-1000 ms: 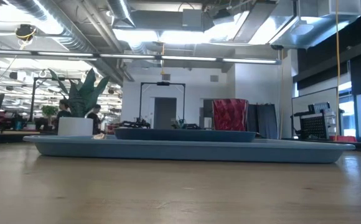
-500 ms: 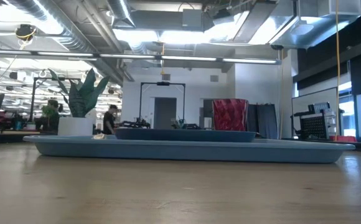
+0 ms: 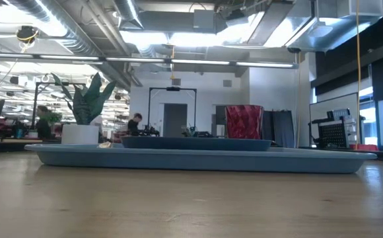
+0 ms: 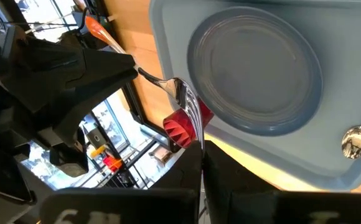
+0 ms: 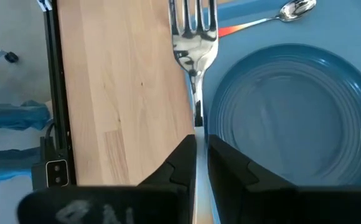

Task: Pick and place plate/cup/fork/spoon on tray
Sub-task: Put the orange fork on the blue tray

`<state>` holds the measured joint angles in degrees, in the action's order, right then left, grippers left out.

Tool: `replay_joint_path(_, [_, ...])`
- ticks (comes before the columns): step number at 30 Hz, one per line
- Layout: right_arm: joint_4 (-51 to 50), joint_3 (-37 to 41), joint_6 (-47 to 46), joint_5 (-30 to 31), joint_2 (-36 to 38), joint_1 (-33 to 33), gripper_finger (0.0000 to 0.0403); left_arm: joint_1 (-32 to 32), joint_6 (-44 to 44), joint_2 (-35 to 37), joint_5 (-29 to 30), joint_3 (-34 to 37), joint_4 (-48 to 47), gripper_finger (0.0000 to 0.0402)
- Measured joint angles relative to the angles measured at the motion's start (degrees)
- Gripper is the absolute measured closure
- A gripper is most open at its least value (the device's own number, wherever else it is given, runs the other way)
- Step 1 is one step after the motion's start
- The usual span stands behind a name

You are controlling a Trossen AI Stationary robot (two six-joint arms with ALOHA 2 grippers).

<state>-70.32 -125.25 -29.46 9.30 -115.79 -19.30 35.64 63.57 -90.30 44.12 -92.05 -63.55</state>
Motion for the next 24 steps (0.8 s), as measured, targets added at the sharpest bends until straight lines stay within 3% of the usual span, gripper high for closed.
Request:
replay_joint_path(19, [0.1,0.0,1.3,-1.9,0.0,1.2,0.0362,0.0,0.0,0.0,1.9,0.0,0.2,0.0401])
replay_joint_path(24, [0.2,0.0,1.8,-1.6,-0.4,1.1,0.0388,0.0,0.0,0.0,1.9,0.0,0.1,0.0401])
